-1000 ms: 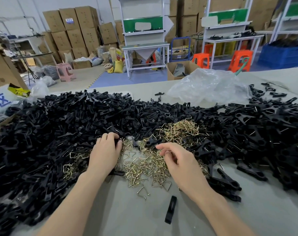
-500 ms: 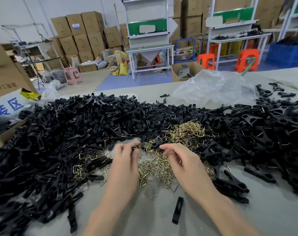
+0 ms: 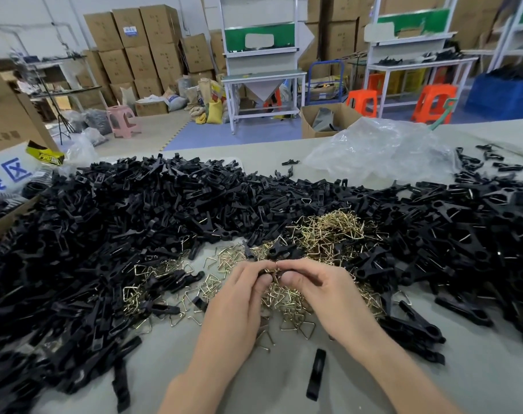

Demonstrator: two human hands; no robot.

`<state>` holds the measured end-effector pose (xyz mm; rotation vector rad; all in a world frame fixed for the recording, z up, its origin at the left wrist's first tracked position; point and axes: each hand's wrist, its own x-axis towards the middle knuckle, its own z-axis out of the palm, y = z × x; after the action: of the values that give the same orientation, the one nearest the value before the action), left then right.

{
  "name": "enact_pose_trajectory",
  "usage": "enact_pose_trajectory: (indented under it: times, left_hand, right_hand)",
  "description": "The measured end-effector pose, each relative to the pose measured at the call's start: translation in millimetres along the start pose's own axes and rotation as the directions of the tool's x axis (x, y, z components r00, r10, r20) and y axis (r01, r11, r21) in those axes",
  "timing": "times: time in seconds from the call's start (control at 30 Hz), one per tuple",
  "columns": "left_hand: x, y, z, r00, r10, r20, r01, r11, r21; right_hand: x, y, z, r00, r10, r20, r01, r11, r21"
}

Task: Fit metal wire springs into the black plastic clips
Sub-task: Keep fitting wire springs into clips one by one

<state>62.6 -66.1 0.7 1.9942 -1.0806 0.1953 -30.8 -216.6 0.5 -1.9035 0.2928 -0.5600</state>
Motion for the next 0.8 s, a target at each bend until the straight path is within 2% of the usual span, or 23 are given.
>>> enact_pose_trajectory:
  times: [0.2, 0.37, 0.47, 0.57, 0.67, 0.8]
  left_hand:
    - [0, -3, -7, 0.980, -0.129, -0.153, 0.129, 0.992, -0.008]
    - [-1, -1, -8, 0.960, -0.262, -0.098, 0.251, 0.962, -0.106]
    - [-1, -1, -5, 0.974, -0.223, -0.049, 0.223, 0.975, 0.006]
    - [0, -1, -6, 0.979, -0.164, -0.123, 0.181, 0.973, 0.144]
    - [3, -6, -7, 0.970, -0.146, -0.194, 0.171, 0.978, 0.121]
    - [2, -10, -6, 0.968, -0.119, -0.219, 0.148, 0.981, 0.122]
  right_hand:
    - [0, -4, -3, 0.997, 0.047, -0.060, -0.035, 0.982, 0.187]
    - [-1, -6, -7, 0.985, 0.135, -0.107, -0.096, 0.948, 0.303]
    - [0, -9, -9, 0.982, 0.149, -0.113, -0.094, 0.916, 0.390]
    - [0, -12, -11, 0.984, 0.149, -0.101, -0.087, 0.883, 0.462]
    - [0, -13, -13, 0.979, 0.172, -0.114, -0.096, 0.870, 0.484]
    - [3, -14, -15, 0.966, 0.235, -0.109, -0.132, 0.807, 0.575]
